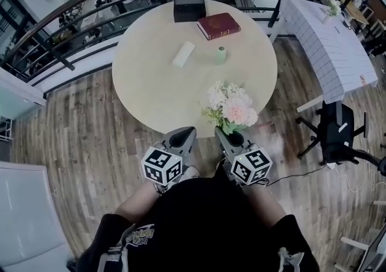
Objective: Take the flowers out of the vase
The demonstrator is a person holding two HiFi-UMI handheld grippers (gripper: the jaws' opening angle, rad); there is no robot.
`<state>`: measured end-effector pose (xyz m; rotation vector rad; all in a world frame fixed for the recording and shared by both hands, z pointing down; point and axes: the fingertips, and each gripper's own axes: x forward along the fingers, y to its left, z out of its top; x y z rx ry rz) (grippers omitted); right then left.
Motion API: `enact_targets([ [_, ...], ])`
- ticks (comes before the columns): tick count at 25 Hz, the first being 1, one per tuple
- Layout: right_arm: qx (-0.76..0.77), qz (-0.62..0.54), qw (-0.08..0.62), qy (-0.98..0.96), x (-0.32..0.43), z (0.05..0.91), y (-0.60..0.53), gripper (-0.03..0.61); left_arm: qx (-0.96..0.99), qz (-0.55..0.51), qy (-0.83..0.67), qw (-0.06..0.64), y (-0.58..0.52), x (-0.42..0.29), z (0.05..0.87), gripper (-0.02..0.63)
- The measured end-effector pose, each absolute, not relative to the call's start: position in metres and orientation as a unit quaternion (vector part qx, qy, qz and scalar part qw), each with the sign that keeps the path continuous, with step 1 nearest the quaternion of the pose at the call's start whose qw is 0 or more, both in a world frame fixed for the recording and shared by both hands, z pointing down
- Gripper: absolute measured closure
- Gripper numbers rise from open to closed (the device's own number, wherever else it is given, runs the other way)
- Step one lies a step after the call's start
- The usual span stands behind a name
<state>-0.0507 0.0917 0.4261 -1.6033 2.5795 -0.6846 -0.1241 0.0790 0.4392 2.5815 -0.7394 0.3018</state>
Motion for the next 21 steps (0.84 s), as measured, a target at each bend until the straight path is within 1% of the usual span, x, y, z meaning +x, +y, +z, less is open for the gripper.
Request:
enact_targets([
  [21, -0.514, -0.220, 0.012, 0.829, -0.0488, 0.4304, 0.0907, 0.509, 0.933, 0.105, -0.264, 0.221, 0.0802, -0.1195, 0.4433, 0.606],
])
